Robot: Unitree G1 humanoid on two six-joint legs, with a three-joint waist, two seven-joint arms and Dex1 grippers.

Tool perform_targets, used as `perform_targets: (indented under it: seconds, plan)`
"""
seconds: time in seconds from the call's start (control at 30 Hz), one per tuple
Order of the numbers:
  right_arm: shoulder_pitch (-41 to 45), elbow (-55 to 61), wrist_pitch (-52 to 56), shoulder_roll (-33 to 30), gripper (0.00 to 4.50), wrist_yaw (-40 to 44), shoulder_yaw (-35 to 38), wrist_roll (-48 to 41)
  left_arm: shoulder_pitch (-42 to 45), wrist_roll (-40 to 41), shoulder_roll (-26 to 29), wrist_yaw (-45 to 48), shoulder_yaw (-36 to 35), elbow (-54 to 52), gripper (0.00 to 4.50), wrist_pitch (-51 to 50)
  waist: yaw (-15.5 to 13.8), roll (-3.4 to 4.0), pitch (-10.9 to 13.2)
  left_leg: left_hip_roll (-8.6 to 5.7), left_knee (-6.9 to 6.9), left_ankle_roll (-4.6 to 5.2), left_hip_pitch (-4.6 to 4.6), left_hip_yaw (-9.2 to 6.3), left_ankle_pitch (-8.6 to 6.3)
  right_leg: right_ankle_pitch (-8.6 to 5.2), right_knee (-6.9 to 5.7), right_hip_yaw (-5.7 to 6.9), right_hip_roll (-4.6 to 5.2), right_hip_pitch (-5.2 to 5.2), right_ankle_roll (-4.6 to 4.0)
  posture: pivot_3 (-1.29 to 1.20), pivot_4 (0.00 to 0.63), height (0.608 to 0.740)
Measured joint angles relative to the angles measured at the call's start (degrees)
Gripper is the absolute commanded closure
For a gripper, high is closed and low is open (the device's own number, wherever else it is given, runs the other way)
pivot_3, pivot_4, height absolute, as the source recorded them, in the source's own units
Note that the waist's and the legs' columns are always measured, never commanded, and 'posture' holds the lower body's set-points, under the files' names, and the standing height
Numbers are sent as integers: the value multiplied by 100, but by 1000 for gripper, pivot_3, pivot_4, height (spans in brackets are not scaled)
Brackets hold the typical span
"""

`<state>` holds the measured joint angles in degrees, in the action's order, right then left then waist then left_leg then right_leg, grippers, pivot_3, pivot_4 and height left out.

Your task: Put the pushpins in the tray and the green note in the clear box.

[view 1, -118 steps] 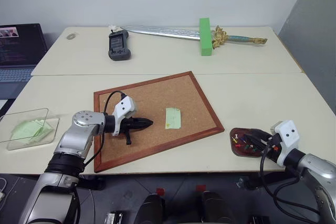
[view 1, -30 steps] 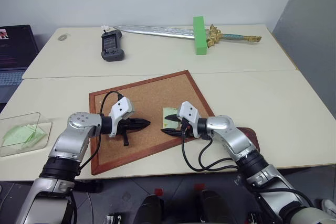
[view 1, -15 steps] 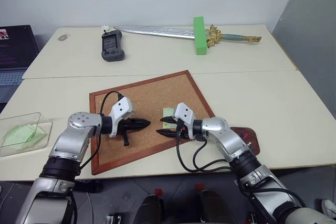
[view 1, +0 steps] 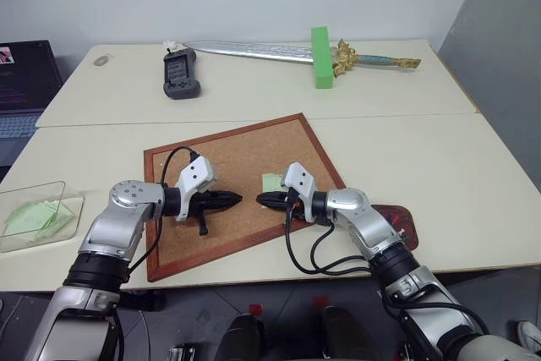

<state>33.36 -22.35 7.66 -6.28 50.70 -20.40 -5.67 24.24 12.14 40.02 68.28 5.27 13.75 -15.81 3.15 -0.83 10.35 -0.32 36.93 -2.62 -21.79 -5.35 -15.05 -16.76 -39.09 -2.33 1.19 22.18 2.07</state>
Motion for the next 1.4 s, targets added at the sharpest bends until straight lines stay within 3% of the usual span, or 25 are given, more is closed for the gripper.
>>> perform_targets:
  seconds: [0.17,0.47,0.8,0.97,1.27,1.4]
  plan:
    - [-31,105,-35,-130,4491,66,-27,26,7,3,-3,12,15,-8,4500,9,0,0,0,1,0,0,-3,-1,0,0,0,0,1,1,0,0,150,740]
    - [-137,1302,393,-240,4491,281,-96,-164,-44,44,-3,97,33,-45,4500,30,-7,1,0,0,0,0,-5,-10,0,0,1,6,3,1,0,0,150,740]
    - [-135,1481,543,-353,4491,187,-93,-202,-35,46,-44,11,38,15,4500,128,-7,1,0,0,1,0,-4,-10,0,0,-1,6,2,0,0,0,150,740]
    - [-118,1733,512,-534,4500,162,-89,-151,17,516,-259,-71,-134,10,3712,-689,-62,-2,2,-1,7,0,-11,-14,0,1,-2,7,6,0,2,0,150,740]
    - [-142,2681,508,-1040,4500,221,-35,-208,591,2084,-78,-257,-1036,-674,2057,-3436,-14,-9,7,2,1,-1,-23,-27,0,0,2,17,3,10,1,0,150,740]
    - [-140,2708,-66,-1372,4500,223,-66,100,591,2602,-207,-693,-1384,-657,1320,-4436,9,-10,8,1,2,-1,-23,-25,0,0,5,16,4,10,2,0,150,740]
